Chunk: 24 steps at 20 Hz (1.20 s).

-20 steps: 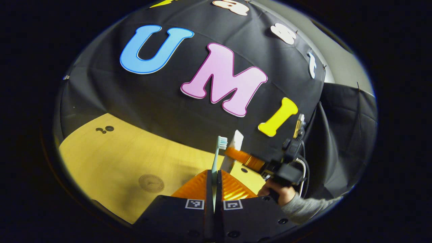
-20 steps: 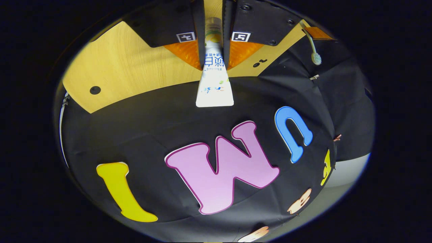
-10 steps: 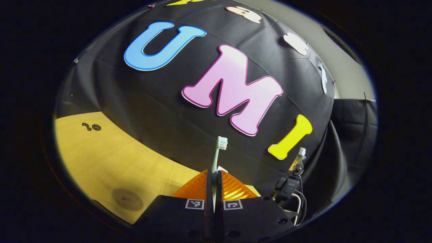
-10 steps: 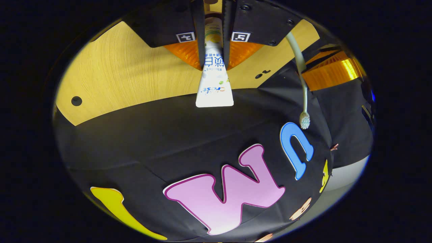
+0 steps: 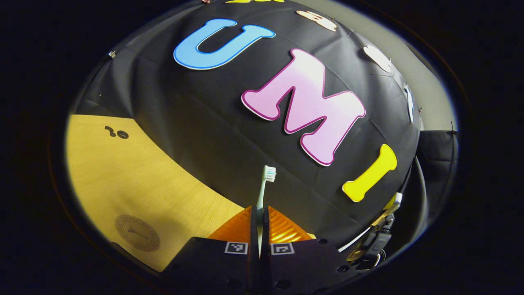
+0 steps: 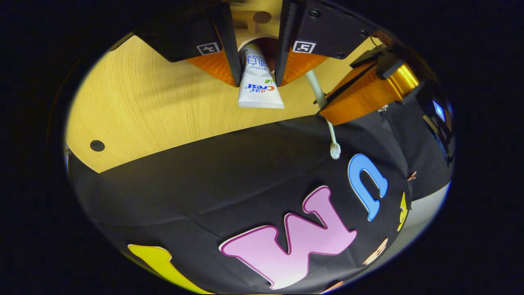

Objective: Put the toothbrush and toothpaste on the desktop into the cup, then pick up the cup and place it on the coaster on the desktop.

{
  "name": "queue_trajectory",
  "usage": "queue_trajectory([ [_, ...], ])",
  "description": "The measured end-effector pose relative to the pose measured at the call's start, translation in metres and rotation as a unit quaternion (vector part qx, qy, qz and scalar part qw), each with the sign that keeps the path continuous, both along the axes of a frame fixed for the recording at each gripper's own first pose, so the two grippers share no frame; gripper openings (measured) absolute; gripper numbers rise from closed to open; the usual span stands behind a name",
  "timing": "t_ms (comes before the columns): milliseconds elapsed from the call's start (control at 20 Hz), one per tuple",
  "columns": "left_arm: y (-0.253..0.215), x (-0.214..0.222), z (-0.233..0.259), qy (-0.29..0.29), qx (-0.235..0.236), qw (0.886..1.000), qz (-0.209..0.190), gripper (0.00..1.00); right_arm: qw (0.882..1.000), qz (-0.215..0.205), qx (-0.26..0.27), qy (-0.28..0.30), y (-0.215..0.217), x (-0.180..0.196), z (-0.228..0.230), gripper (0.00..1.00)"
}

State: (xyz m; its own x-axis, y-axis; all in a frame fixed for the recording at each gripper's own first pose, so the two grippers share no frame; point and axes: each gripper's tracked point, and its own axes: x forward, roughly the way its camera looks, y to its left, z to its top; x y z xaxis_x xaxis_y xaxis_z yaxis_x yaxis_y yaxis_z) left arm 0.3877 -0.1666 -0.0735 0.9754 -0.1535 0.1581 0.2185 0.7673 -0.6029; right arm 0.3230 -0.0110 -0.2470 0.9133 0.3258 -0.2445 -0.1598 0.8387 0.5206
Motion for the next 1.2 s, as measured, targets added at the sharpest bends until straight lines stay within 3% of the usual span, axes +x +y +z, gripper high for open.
queue_trajectory([
  [50,-0.001,0.000,0.000,-0.004,-0.002,1.000,0.001,0.06,1.000,-0.008,0.023,-0.005,-0.005,-0.001,0.010,0.41],
  [100,-0.003,0.001,-0.001,-0.007,-0.001,1.000,0.004,0.06,0.999,-0.015,0.044,-0.008,-0.009,-0.004,0.018,0.53],
  [150,-0.004,0.003,0.000,-0.010,0.001,1.000,0.008,0.06,0.998,-0.022,0.056,-0.010,-0.016,-0.006,0.025,0.55],
  [450,-0.009,0.014,-0.012,-0.014,0.027,0.999,0.033,0.06,0.997,-0.042,0.059,-0.007,-0.043,-0.029,0.022,0.55],
  [950,-0.021,-0.005,-0.054,-0.006,0.140,0.988,0.065,0.09,0.998,-0.013,0.020,0.051,-0.049,-0.065,-0.011,0.55],
  [1050,-0.023,-0.009,-0.060,-0.007,0.161,0.985,0.066,0.13,0.998,-0.009,0.014,0.053,-0.049,-0.069,-0.011,0.55],
  [1150,-0.023,-0.012,-0.065,-0.002,0.167,0.984,0.067,0.29,0.998,-0.002,0.012,0.057,-0.047,-0.073,-0.011,0.55],
  [1200,-0.023,-0.015,-0.069,0.004,0.168,0.984,0.067,0.42,0.998,0.001,0.010,0.061,-0.046,-0.076,-0.011,0.55],
])
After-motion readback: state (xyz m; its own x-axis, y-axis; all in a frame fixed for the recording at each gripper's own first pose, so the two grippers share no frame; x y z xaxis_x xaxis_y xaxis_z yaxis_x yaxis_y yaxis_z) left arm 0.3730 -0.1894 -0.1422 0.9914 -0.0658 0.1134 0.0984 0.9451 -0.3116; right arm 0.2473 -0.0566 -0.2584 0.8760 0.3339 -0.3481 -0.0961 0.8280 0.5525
